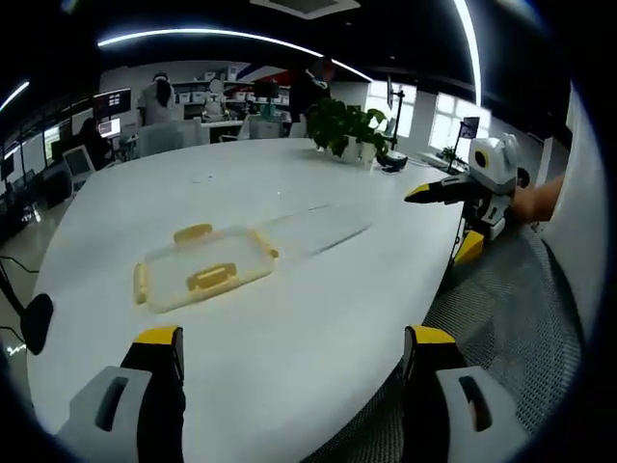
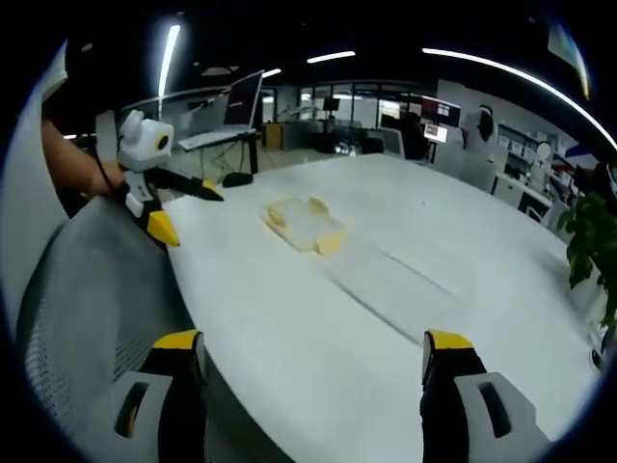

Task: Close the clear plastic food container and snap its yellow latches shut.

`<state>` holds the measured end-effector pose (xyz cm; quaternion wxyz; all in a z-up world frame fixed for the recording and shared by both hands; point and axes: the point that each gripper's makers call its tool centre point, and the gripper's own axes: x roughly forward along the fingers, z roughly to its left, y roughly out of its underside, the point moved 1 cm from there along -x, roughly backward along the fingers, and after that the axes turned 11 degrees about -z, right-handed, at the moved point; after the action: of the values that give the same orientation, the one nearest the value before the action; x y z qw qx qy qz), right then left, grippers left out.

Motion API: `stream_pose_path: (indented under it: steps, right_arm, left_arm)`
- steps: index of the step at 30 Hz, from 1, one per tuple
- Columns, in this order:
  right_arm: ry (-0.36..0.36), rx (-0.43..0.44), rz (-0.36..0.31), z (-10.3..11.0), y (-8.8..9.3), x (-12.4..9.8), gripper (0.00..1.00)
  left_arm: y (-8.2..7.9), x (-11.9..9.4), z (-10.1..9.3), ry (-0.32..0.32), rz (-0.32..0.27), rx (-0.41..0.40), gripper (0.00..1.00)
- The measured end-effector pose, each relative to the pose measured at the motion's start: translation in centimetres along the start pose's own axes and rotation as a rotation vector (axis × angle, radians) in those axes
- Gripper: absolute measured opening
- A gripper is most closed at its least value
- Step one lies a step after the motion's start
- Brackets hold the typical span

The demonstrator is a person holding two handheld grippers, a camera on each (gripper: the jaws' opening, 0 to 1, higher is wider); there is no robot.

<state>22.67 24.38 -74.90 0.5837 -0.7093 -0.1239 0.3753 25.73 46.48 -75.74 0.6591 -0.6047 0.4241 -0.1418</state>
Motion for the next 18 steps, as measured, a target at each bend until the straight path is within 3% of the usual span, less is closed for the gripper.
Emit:
stream_pose_path:
  steps: [18]
  right_arm:
    - [0.001,0.002,0.000,0.01,0.08,-0.03,0.94]
  left_arm:
    - [0.06,-0.06,0.07,-0.004,0.000,-0.004,0.95]
